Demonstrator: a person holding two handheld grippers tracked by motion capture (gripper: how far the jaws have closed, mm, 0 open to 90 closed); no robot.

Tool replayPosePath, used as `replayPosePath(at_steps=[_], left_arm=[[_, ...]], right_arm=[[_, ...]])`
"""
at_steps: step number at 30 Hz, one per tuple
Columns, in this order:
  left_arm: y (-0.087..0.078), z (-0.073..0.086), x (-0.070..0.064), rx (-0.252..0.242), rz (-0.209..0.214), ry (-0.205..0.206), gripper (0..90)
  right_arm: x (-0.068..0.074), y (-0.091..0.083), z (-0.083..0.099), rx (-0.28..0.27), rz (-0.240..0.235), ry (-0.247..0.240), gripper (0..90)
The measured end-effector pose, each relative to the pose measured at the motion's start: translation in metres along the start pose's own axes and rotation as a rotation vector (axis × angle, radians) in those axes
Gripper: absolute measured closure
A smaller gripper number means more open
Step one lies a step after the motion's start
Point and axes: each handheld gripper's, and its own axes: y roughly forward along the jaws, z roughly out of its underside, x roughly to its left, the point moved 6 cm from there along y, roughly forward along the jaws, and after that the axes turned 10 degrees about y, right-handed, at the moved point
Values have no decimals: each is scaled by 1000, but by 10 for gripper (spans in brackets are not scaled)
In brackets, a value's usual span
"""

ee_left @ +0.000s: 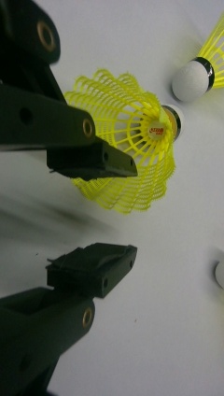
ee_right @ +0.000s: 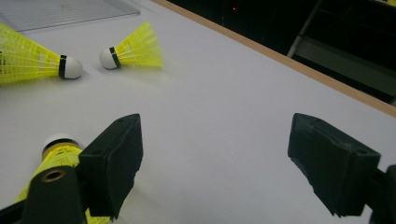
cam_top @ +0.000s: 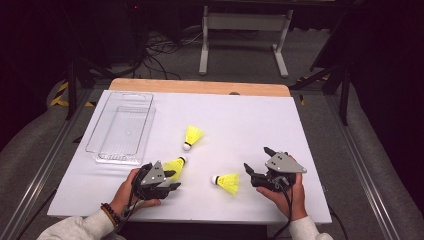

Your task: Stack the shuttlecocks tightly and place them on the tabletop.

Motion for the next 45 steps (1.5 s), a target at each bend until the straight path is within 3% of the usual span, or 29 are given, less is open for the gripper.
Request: replayPosePath(at_steps=[6, 9, 13, 17, 19, 21, 24, 27, 30, 33, 38, 43, 45], left_arm=[[-9, -4, 2, -25, 11, 56, 898], [-19, -5, 8, -40, 12, 56, 900], [-30, -5, 13, -63, 16, 24, 900], [-29, -3, 14, -49, 17, 29, 892], [-25, -1, 13, -24, -6, 37, 841], [-26, -2, 15, -28, -35, 39, 790], [-27, -3, 21, -44, -69, 1, 647], [-22, -4, 24, -30, -76, -7, 621], [-13, -5, 27, 27, -97, 14, 594], [-8, -6, 31, 53, -105, 5, 641], [-8, -6, 34, 62, -105, 19, 880], [-23, -10, 38, 55, -135, 15, 886], [-29, -11, 43, 67, -179, 19, 887]], right_arm=[[0, -3, 2, 7, 13, -4, 197], [-1, -3, 2, 7, 11, 0, 197], [-1, -3, 2, 8, -1, -2, 197], [-1, -1, 3, 19, -5, 2, 198], [0, 0, 4, 30, -8, -6, 201], [0, 0, 4, 33, -10, -10, 205], [1, -1, 4, 32, -14, -10, 211], [0, 0, 5, 32, -14, -11, 211], [1, 0, 5, 39, -17, -14, 211], [2, 2, 6, 48, -16, -19, 211], [2, 3, 7, 56, -19, -28, 211], [0, 2, 7, 53, -19, -24, 211], [0, 2, 8, 55, -17, -24, 211]])
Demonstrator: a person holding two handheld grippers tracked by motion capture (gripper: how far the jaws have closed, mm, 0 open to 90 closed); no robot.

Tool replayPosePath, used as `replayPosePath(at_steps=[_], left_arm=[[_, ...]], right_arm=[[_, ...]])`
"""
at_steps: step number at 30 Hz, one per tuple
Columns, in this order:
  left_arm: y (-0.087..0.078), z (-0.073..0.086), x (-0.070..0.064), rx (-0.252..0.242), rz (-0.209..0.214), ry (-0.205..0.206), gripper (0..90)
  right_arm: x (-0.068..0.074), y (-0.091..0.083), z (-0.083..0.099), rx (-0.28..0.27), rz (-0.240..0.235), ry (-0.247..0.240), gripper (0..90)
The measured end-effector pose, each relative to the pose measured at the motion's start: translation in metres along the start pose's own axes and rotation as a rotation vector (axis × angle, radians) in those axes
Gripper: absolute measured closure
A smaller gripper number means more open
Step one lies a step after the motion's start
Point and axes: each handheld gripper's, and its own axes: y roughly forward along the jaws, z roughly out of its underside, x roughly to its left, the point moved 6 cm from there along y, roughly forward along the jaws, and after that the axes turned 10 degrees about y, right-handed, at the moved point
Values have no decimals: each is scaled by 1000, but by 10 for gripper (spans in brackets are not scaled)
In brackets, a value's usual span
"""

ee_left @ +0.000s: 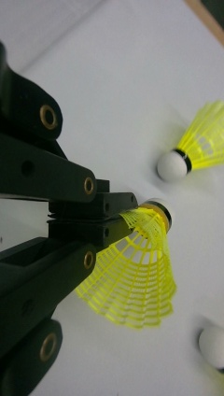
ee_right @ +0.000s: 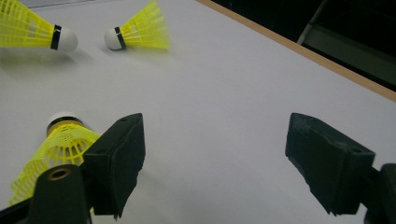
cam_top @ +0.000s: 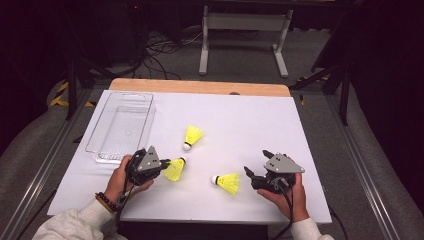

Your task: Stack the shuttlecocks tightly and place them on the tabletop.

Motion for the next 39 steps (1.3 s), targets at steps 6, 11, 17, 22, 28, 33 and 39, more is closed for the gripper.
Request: replayPosePath(at_steps=[6, 11, 17, 22, 28, 33, 39], left_arm=[[-12, 9, 1, 97, 4, -13, 888], [-10, 12, 1, 160, 4, -25, 863], [1, -2, -2, 138, 34, -3, 794], [9, -17, -2, 124, 56, 28, 792], [24, -36, -2, 105, 81, 48, 760], [40, -51, -5, 99, 107, 52, 752], [62, -65, -12, 115, 133, 71, 769]], right_arm=[[2, 0, 1, 12, -21, 3, 214], [7, 5, 4, 46, -41, -21, 213], [11, 9, 9, 91, -82, -38, 213], [13, 13, 13, 123, -93, -40, 212], [15, 16, 16, 140, -101, -41, 211], [17, 18, 18, 155, -106, -39, 210], [19, 18, 21, 176, -109, -38, 216]])
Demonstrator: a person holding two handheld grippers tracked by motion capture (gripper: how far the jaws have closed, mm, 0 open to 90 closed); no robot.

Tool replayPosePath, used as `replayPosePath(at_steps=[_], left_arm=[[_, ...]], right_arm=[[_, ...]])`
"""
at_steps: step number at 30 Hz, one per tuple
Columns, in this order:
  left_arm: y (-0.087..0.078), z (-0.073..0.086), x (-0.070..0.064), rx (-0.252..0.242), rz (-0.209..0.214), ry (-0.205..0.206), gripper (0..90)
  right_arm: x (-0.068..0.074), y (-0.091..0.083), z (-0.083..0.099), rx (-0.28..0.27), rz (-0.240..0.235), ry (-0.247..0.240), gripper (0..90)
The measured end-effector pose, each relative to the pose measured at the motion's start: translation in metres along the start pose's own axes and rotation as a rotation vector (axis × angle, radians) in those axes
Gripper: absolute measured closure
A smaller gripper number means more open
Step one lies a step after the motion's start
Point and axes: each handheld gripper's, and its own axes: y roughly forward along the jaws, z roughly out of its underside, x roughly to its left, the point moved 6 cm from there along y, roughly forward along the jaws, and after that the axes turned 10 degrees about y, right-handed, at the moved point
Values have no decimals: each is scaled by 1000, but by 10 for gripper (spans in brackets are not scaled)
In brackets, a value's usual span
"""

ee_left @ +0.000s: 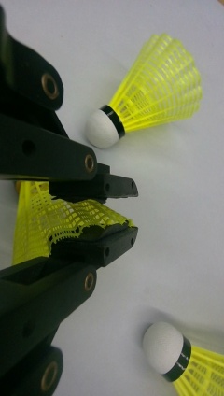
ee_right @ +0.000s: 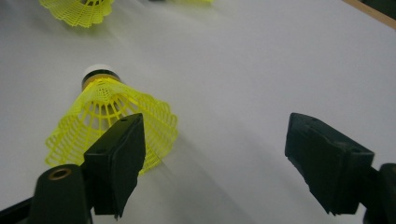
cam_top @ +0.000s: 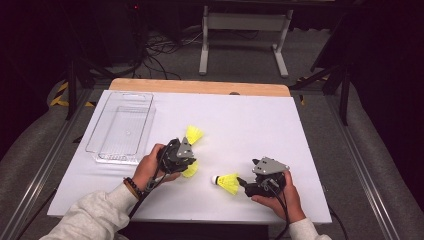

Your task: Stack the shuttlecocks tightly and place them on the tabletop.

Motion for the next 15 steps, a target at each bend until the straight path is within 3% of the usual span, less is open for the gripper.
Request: replayPosePath(at_steps=[8, 13, 15], left_arm=[[7, -9, 2, -22, 28, -24, 727], [-13, -9, 12, -87, 3, -54, 607], [-27, -8, 16, -124, 27, -61, 543]], right_arm=[[0, -2, 2, 0, -5, 3, 218], [-3, -9, -3, -59, 6, 25, 236], [-4, -13, -6, -88, 13, 34, 237]])
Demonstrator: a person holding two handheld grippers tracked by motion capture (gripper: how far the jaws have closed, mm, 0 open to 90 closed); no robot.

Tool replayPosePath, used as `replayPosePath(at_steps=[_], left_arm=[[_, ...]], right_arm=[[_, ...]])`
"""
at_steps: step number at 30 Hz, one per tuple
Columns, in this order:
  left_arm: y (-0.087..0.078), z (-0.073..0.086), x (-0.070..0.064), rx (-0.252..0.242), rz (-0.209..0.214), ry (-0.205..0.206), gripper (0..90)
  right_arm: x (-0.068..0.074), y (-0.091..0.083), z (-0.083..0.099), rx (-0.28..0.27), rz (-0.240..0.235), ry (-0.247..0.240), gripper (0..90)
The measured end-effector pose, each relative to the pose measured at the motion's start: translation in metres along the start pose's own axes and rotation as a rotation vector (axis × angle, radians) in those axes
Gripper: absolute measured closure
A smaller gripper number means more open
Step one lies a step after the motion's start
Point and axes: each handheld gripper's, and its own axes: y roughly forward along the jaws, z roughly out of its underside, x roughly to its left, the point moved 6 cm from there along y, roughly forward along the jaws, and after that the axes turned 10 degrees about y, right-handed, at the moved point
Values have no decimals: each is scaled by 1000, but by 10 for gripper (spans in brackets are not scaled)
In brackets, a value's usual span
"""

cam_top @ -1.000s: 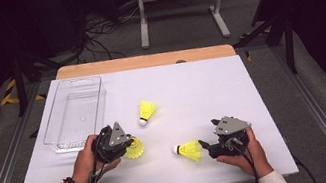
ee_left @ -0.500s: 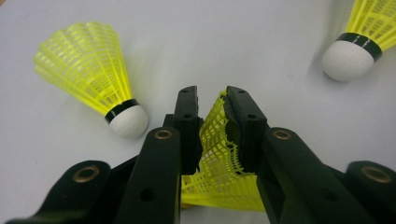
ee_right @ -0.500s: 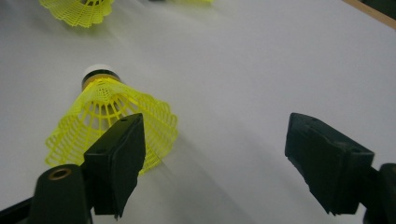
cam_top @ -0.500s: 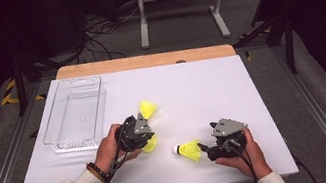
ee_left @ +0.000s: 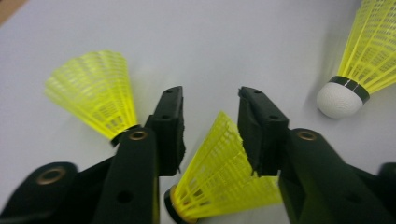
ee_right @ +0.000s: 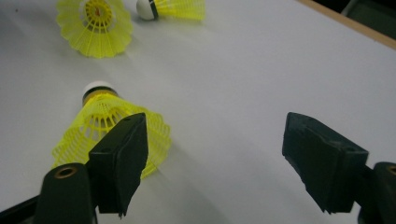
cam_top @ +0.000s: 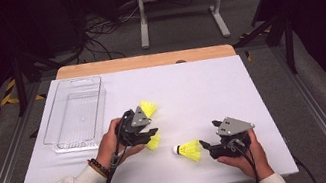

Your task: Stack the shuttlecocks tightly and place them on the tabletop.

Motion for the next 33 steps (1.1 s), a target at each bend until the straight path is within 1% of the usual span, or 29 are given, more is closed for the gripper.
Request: replayPosePath(at_steps=[1, 2, 4, 5, 6, 7, 8, 9, 11, 12, 13, 15, 17, 18, 20, 21, 22, 23, 24, 26, 27, 29, 31, 32, 33], left_arm=[[0, 0, 0, 0, 0, 0, 517], [-13, 2, 0, 0, 13, 33, 476], [-17, 5, -1, 9, 35, 63, 453], [-17, 5, -1, 9, 35, 63, 417], [-16, 8, -3, 14, 53, 67, 417], [-11, 12, -3, 40, 62, 65, 399], [-8, 15, -4, 56, 67, 68, 382], [-3, 17, -5, 67, 75, 80, 354], [3, 21, -8, 85, 95, 79, 325], [5, 21, -10, 79, 103, 83, 321], [5, 21, -11, 78, 99, 93, 314], [6, 22, -12, 97, 98, 118, 304], [7, 22, -12, 101, 90, 124, 290], [10, 23, -12, 114, 91, 123, 285], [15, 22, -13, 114, 93, 135, 271], [20, 22, -14, 113, 82, 137, 260], [20, 22, -14, 113, 82, 137, 261], [27, 22, -13, 124, 90, 134, 261], [30, 23, -13, 125, 93, 130, 268], [35, 23, -12, 122, 83, 122, 296], [36, 24, -12, 123, 94, 115, 307], [37, 23, -10, 106, 96, 86, 368], [39, 23, -6, 100, 74, 72, 401], [39, 24, -5, 103, 70, 61, 431], [39, 25, -3, 109, 55, 48, 468]], right_arm=[[-1, -1, -1, -9, 1, 0, 238], [-1, -2, -1, -10, -1, 2, 238], [-1, -2, 0, -4, -8, 2, 237], [-1, -2, 0, -4, -8, 2, 237], [-1, 0, 1, 2, -9, 1, 237], [-1, 1, 2, 12, -12, 2, 236], [0, 2, 2, 16, -15, -5, 234], [1, 2, 2, 17, -18, -9, 233], [2, 1, 1, 15, -20, -13, 233], [2, 1, 1, 12, -19, -12, 234], [1, 1, 1, 6, -17, -9, 234], [0, 0, 0, -5, -18, -6, 235], [0, -1, 0, -8, -16, -6, 236], [-1, -1, 0, -5, -15, -5, 236], [-1, -1, 0, -7, -13, -6, 237], [-1, 0, 0, -6, -14, -6, 239], [-1, 0, 0, -6, -13, -9, 240], [0, 0, 0, -5, -13, -8, 243], [0, 0, 1, -3, -13, -9, 244], [0, 0, 1, 0, -13, -11, 248], [0, 1, 1, 3, -12, -10, 248], [0, 1, 1, 8, -12, -6, 249], [0, 2, 2, 12, -13, -7, 249], [0, 2, 2, 14, -12, -10, 250], [0, 2, 2, 13, -12, -11, 250]])
